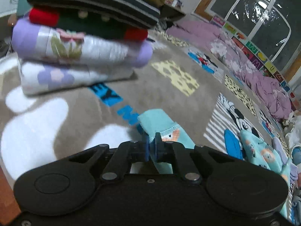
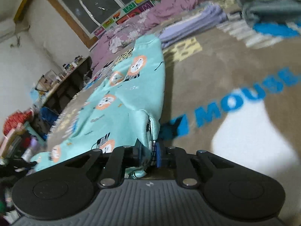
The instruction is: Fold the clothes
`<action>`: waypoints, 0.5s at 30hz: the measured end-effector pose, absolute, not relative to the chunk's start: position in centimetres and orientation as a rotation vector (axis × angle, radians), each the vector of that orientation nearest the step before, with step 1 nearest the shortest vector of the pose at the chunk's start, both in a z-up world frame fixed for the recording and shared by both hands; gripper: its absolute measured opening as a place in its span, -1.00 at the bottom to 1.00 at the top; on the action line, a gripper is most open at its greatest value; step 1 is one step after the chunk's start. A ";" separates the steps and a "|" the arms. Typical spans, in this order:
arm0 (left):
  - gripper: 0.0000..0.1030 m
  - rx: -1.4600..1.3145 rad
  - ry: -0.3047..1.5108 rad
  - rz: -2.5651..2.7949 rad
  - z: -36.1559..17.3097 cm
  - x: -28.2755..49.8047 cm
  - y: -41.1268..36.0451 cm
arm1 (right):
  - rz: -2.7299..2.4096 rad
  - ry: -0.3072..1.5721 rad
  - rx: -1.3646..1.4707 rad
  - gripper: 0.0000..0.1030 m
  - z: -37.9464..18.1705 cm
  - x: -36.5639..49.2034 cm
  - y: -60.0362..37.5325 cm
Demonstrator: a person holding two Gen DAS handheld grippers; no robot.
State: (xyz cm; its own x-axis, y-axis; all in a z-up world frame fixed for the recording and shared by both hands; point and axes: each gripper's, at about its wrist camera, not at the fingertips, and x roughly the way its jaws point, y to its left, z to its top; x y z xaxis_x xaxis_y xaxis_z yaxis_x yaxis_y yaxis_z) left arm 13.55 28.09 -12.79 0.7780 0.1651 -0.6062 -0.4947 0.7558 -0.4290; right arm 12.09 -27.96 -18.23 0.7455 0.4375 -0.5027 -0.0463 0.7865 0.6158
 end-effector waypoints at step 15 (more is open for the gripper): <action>-0.01 -0.677 0.533 0.345 -10.6 10.8 25.4 | 0.281 0.603 0.728 0.41 -14.9 11.3 -30.9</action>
